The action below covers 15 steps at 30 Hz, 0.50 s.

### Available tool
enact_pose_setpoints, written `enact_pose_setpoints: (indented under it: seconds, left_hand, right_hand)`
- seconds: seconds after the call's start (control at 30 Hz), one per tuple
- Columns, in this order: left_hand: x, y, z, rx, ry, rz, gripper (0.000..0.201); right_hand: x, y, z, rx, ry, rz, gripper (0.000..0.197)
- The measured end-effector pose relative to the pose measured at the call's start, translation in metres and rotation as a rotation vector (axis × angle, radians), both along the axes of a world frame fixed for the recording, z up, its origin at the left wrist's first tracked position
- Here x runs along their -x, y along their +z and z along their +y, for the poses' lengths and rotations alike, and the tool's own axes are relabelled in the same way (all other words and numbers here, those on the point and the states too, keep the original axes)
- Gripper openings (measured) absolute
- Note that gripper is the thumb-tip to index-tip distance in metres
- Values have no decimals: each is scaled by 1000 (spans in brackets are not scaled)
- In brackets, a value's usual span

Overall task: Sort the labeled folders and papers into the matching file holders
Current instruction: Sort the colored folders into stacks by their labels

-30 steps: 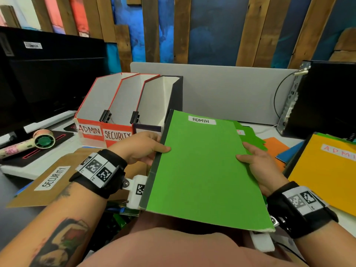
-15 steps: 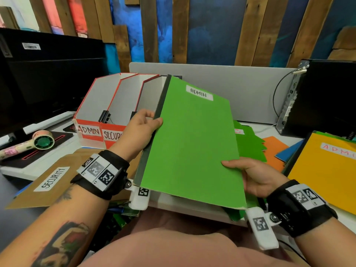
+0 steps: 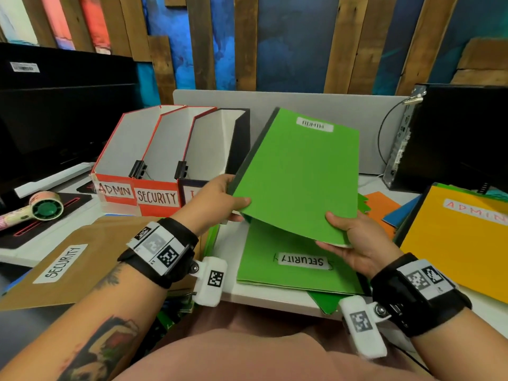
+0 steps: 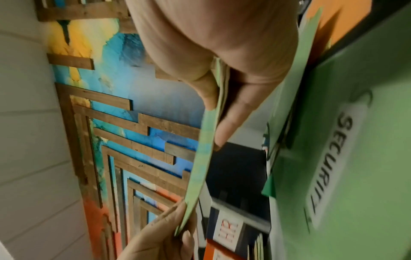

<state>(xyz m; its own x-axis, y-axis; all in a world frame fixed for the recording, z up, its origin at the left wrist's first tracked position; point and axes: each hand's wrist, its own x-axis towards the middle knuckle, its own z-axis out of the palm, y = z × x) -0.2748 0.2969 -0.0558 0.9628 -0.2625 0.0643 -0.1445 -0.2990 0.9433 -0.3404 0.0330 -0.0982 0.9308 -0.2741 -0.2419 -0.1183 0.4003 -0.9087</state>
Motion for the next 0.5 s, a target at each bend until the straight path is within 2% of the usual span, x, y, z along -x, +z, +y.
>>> enact_pose_setpoints:
  seconds: [0.07, 0.13, 0.3, 0.37, 0.5]
  left_hand:
    - [-9, -3, -18, -33, -51, 41, 37]
    - [-20, -7, -36, -70, -103, 79, 39]
    - [-38, -19, -94, -225, -221, 64, 74]
    - [-34, -26, -120, -318, -305, 34, 70]
    - [-14, -40, -175, -378, -448, 42, 51]
  right_hand:
    - [3, 3, -14, 88, -50, -13, 45]
    - [9, 3, -30, 146, -107, 0, 36]
    - [35, -4, -74, 287, -295, 87, 28]
    - [46, -9, -96, 432, -343, 168, 34]
    - [65, -10, -134, 893, -324, 470, 75]
